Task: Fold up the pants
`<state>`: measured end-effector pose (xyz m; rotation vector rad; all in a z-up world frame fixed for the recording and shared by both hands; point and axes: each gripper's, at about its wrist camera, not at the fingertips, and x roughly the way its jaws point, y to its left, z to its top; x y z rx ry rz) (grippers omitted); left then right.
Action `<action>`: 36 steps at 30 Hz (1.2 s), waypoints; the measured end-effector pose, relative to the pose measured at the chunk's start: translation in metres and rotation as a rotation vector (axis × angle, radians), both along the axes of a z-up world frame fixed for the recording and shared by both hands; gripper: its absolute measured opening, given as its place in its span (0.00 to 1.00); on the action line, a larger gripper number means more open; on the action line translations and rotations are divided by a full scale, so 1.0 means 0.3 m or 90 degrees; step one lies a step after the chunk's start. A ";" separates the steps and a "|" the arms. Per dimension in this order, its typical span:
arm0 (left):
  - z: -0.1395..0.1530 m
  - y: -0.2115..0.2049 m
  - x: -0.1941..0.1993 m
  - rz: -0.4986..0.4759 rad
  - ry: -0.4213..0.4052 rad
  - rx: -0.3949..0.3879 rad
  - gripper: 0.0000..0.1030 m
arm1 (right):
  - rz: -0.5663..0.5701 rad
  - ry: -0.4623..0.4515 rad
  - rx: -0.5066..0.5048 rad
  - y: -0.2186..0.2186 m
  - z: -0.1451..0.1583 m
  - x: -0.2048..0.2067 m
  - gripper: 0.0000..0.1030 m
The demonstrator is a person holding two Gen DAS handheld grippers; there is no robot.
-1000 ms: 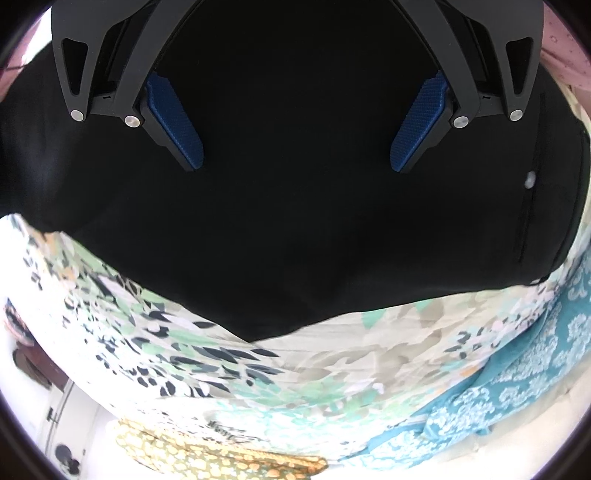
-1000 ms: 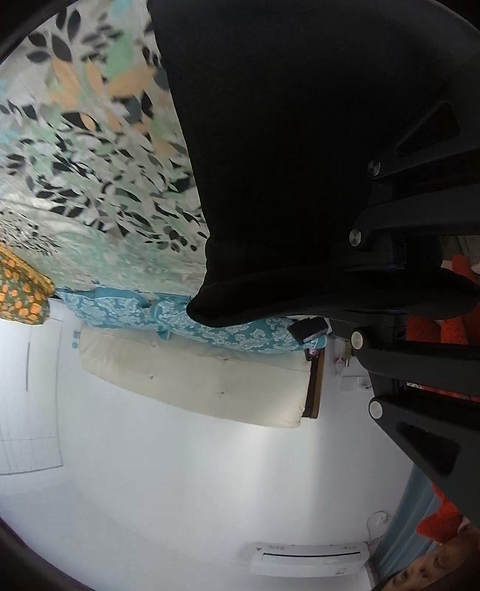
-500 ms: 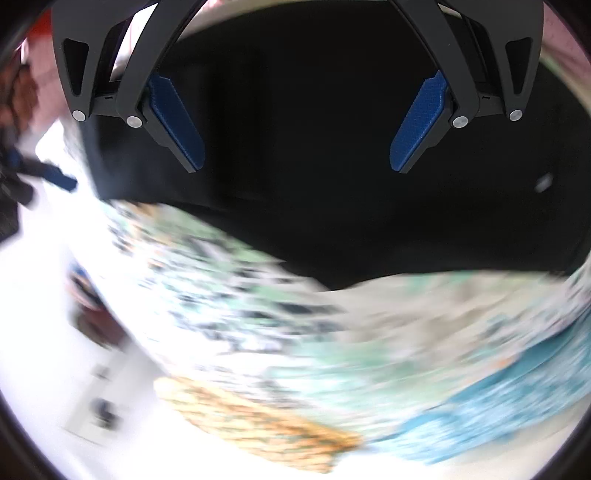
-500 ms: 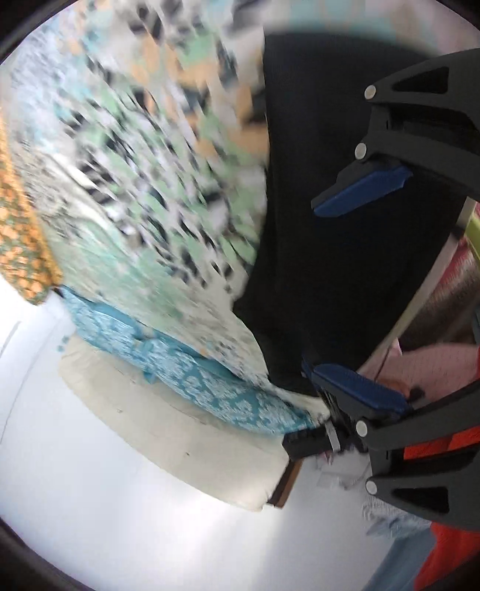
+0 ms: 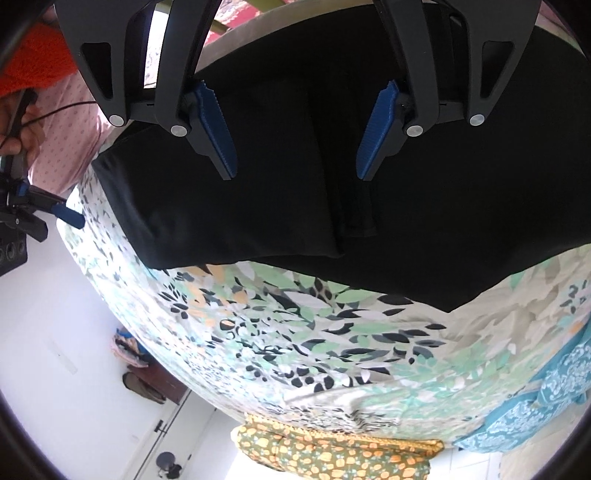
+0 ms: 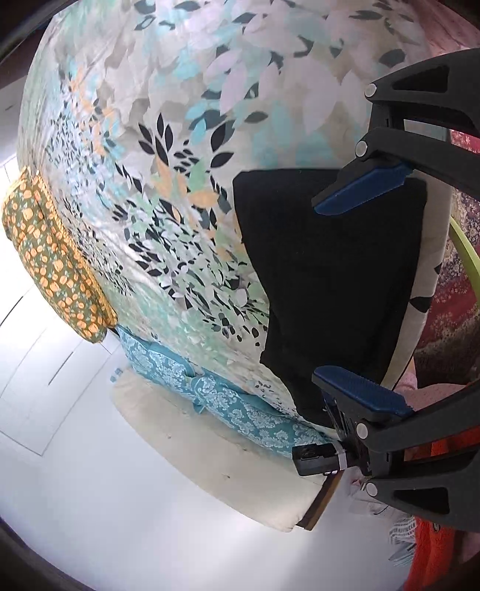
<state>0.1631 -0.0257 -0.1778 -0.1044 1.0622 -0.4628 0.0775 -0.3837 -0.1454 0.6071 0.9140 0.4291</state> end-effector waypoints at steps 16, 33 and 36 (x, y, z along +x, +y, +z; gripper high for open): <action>-0.066 -0.066 0.007 -0.026 0.037 0.044 0.03 | -0.008 -0.027 -0.015 0.016 0.021 -0.019 0.81; -0.066 0.056 -0.011 0.036 0.071 0.109 0.07 | 0.079 0.116 -0.022 0.116 -0.151 0.085 0.84; -0.061 0.071 -0.009 0.045 0.078 0.094 0.16 | 0.071 0.161 -0.016 0.123 -0.234 0.102 0.85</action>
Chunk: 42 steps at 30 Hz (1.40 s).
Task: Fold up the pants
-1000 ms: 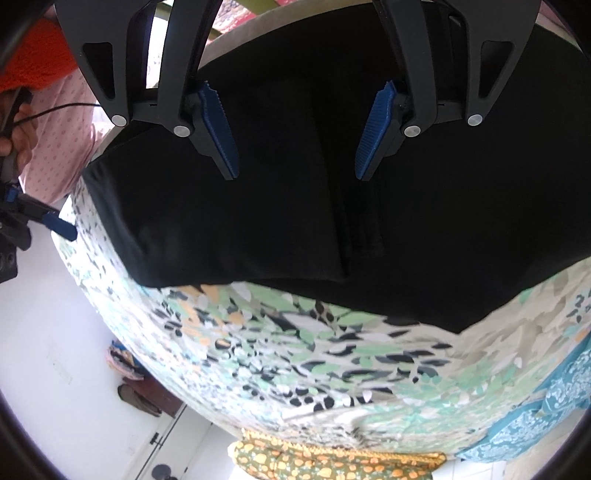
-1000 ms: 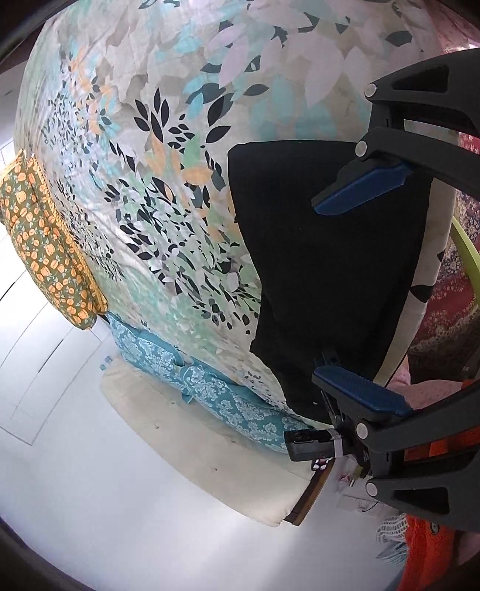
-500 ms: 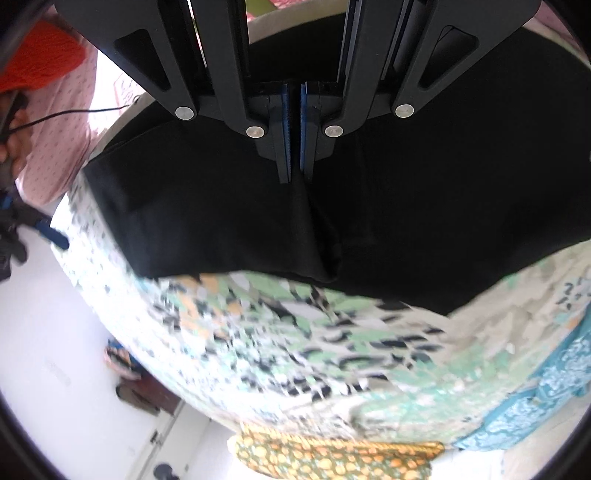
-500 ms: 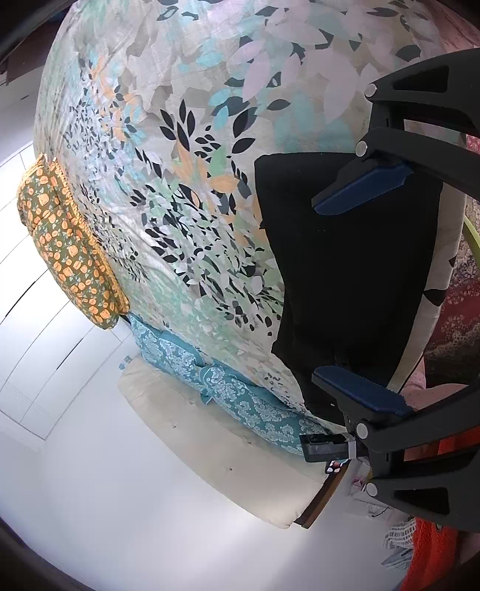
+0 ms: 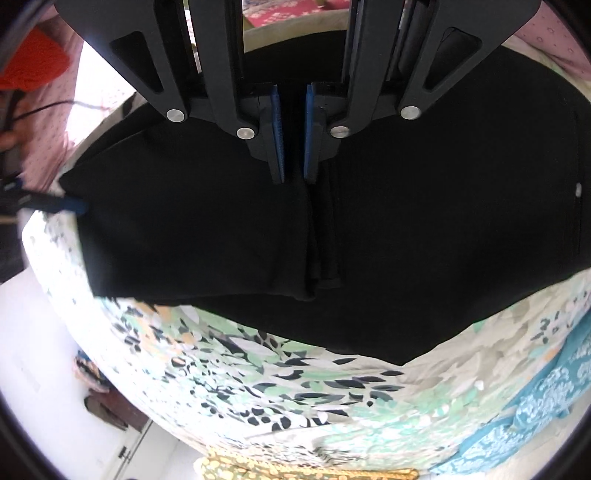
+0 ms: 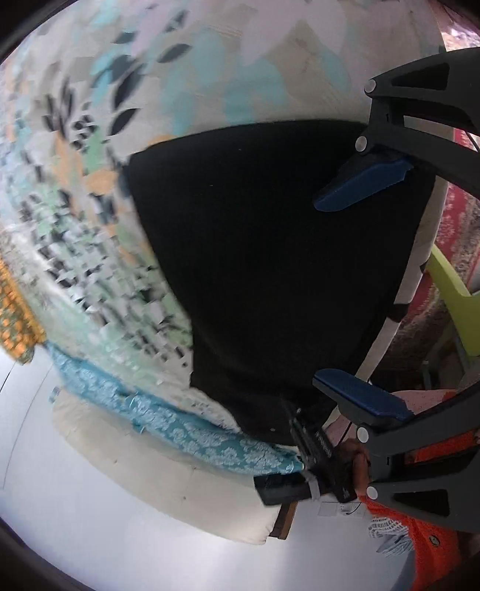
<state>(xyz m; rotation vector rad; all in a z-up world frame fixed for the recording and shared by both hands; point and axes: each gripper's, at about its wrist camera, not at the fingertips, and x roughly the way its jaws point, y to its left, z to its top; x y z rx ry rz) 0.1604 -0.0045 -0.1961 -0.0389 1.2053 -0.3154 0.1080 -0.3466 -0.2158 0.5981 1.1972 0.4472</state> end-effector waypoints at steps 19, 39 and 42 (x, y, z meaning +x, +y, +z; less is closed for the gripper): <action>-0.062 -0.112 0.071 -0.013 -0.092 0.010 0.73 | -0.010 -0.116 -0.013 -0.041 0.176 0.005 0.92; -0.067 -0.046 0.076 0.012 -0.061 0.020 0.83 | -0.052 0.077 0.136 -0.115 0.077 0.032 0.90; -0.067 -0.045 0.068 0.012 -0.060 0.025 0.83 | -0.063 0.126 0.109 -0.115 -0.054 -0.044 0.87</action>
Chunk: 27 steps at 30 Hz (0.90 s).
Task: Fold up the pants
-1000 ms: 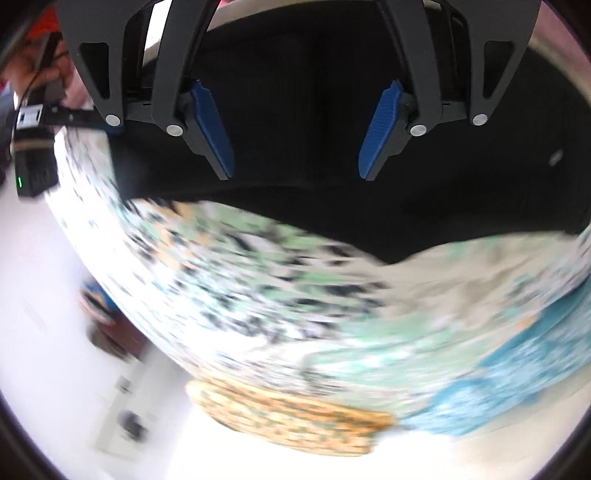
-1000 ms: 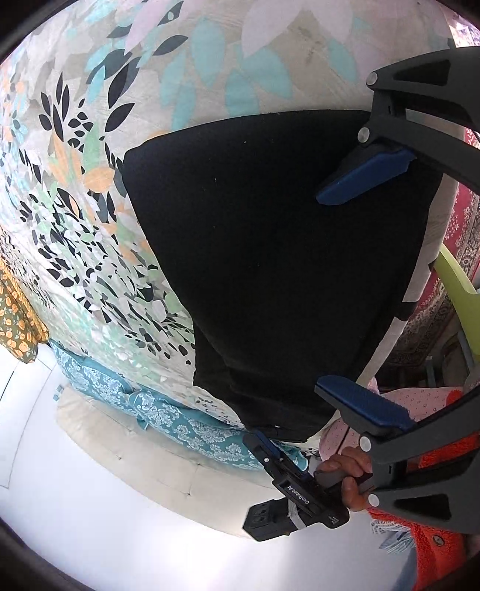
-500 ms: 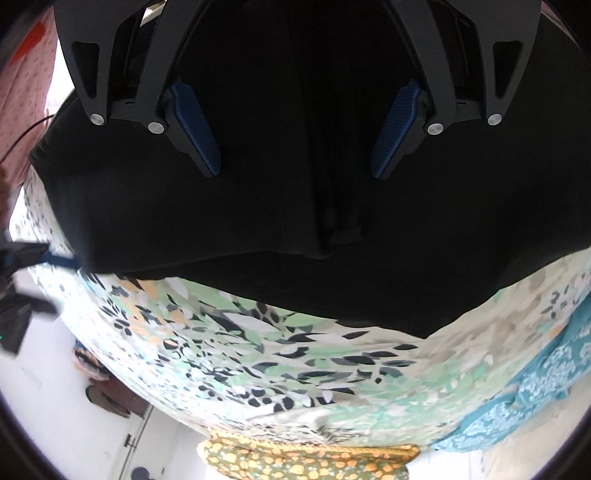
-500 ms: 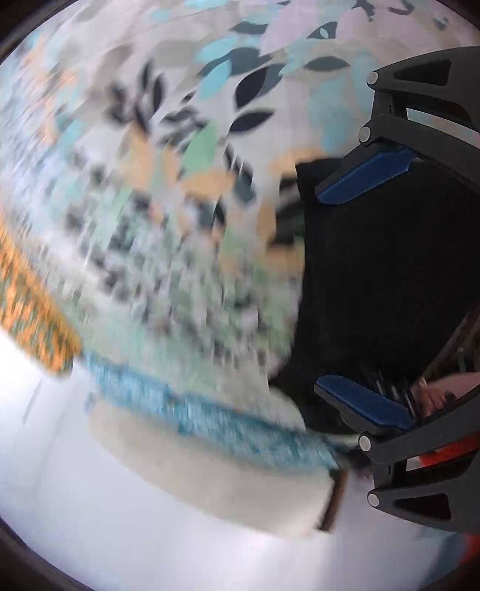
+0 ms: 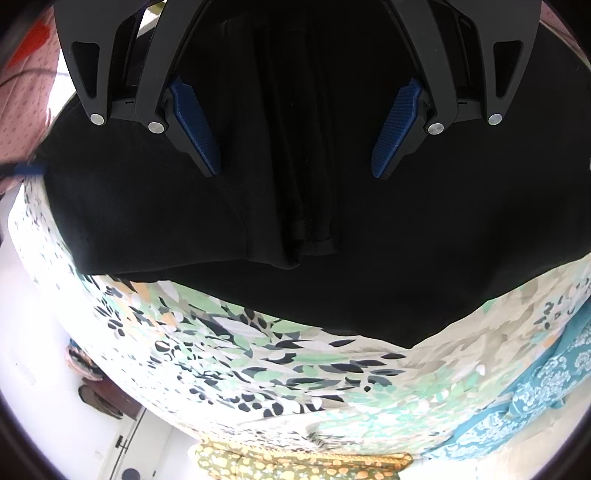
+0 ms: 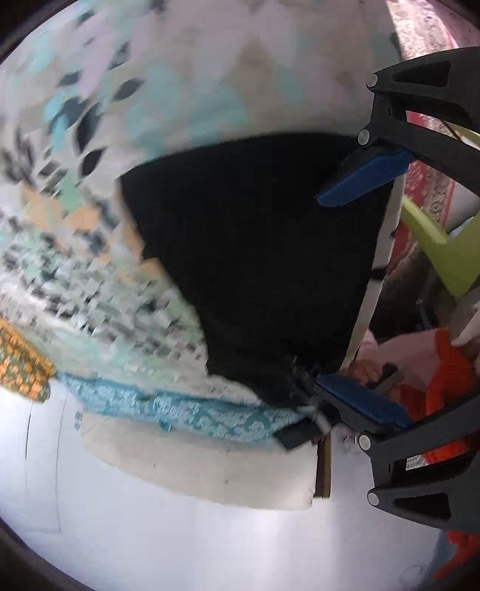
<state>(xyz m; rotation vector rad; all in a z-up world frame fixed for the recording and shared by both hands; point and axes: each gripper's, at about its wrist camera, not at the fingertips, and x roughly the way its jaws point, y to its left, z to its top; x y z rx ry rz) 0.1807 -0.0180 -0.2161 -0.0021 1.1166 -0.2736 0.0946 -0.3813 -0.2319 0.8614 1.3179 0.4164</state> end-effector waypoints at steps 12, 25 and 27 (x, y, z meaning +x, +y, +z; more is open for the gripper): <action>0.082 0.075 -0.040 0.072 0.000 -0.012 0.83 | 0.090 -0.222 -0.408 0.151 0.241 0.069 0.88; 0.006 0.042 -0.042 0.058 0.038 0.078 0.93 | 0.209 -0.199 -0.450 0.257 0.047 0.074 0.99; 0.006 0.044 -0.042 0.058 0.039 0.079 0.93 | 0.207 -0.201 -0.456 0.267 0.042 0.067 1.00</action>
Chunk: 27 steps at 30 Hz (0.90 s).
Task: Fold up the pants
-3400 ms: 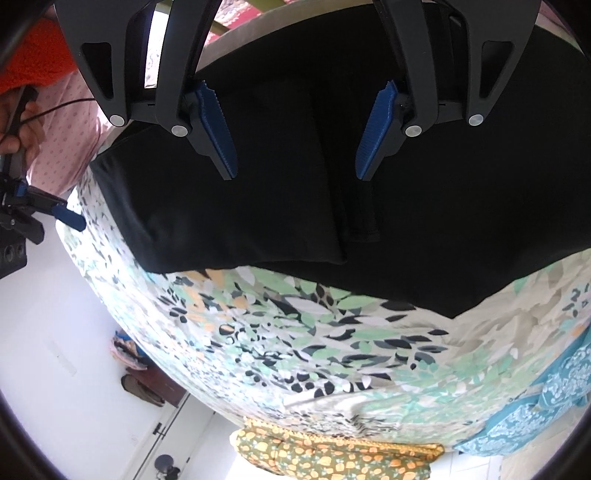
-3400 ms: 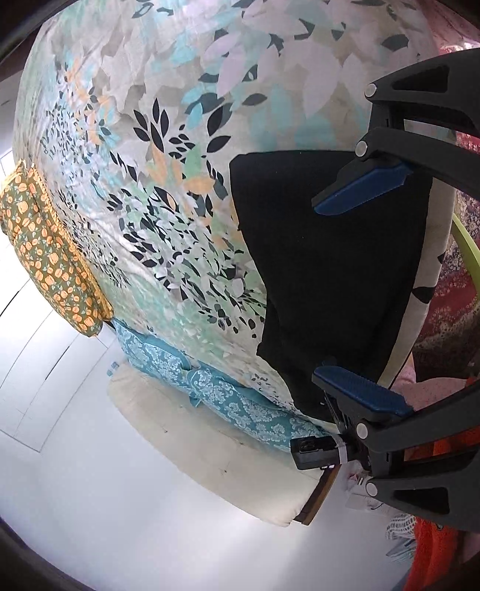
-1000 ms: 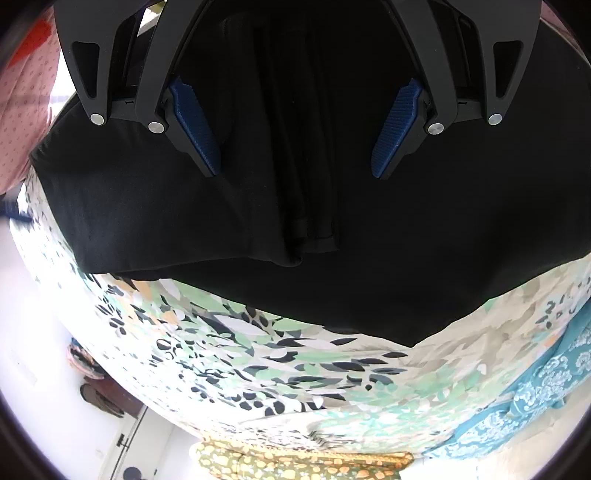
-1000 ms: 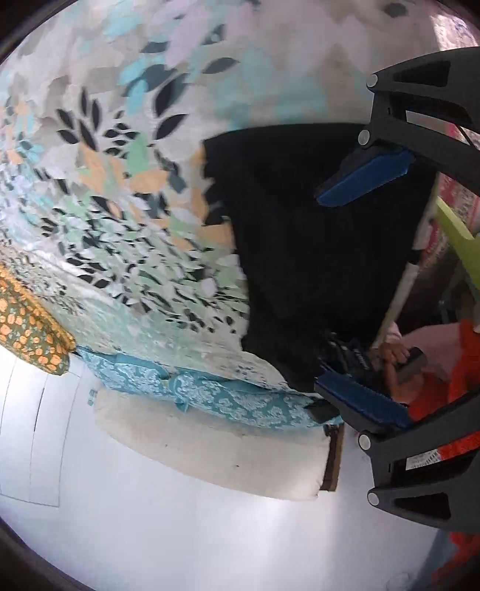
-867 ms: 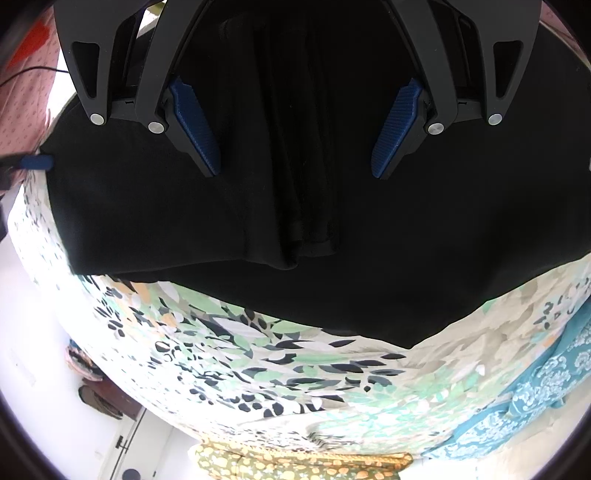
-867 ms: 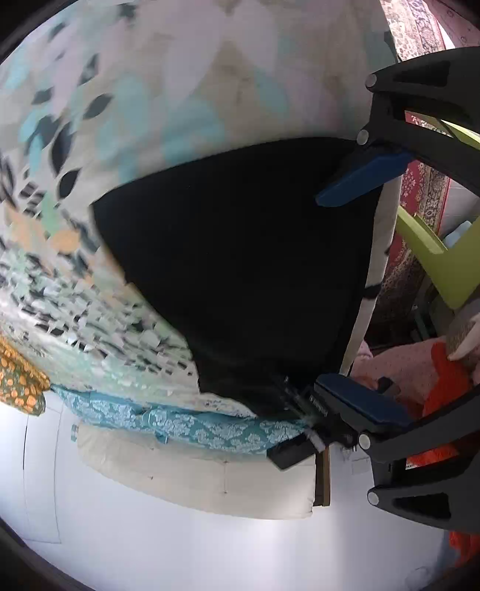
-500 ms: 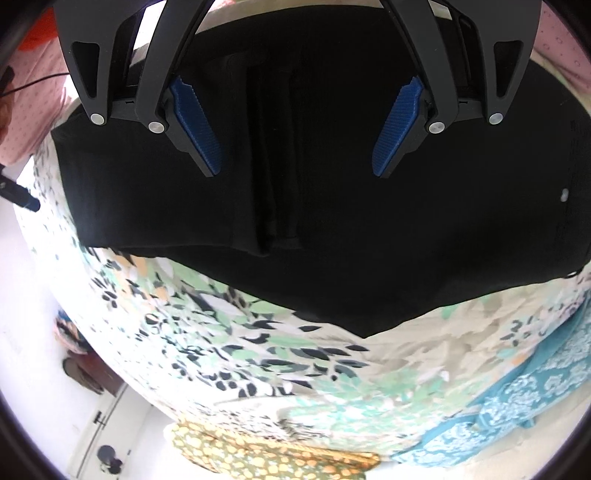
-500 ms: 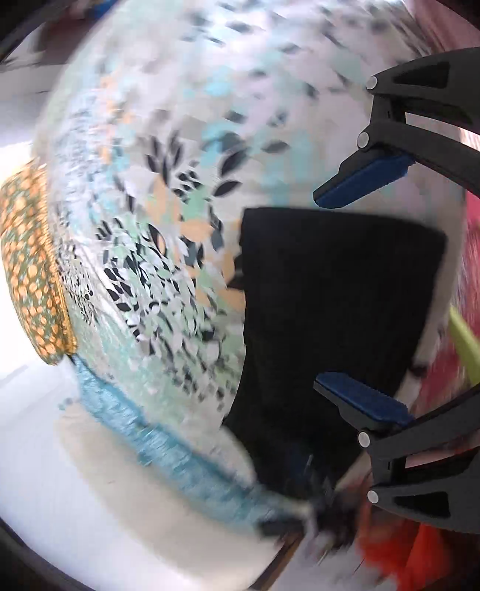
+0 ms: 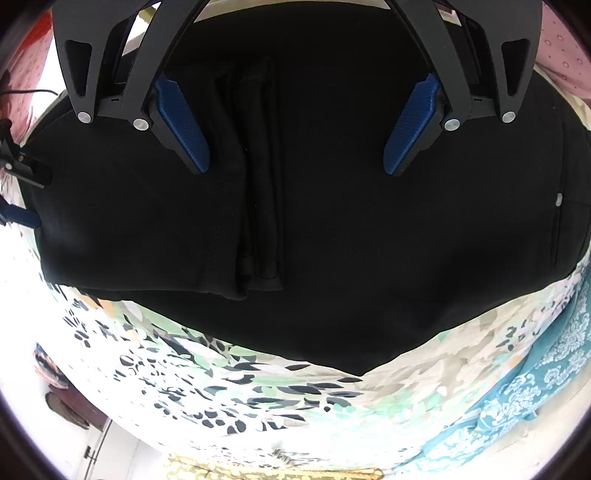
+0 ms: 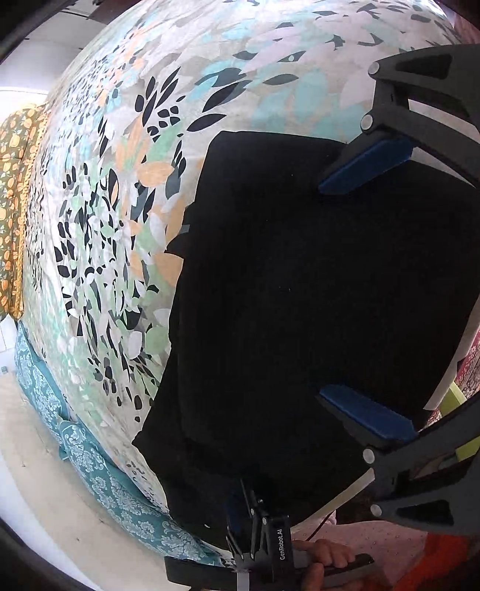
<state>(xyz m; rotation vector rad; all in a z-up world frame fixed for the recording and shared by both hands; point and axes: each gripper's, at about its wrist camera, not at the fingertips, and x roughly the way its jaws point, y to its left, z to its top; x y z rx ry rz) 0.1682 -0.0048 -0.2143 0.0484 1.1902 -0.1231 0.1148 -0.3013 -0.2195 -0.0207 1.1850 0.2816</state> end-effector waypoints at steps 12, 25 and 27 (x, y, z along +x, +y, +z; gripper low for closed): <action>-0.007 -0.007 0.006 -0.001 0.003 0.006 0.96 | 0.008 -0.013 -0.041 0.041 -0.015 -0.008 1.00; -0.010 -0.009 0.009 0.000 0.004 0.007 0.99 | 0.004 -0.017 -0.062 0.052 -0.018 -0.009 1.00; -0.010 -0.009 0.009 0.000 0.005 0.007 0.99 | 0.004 -0.017 -0.063 0.053 -0.019 -0.009 1.00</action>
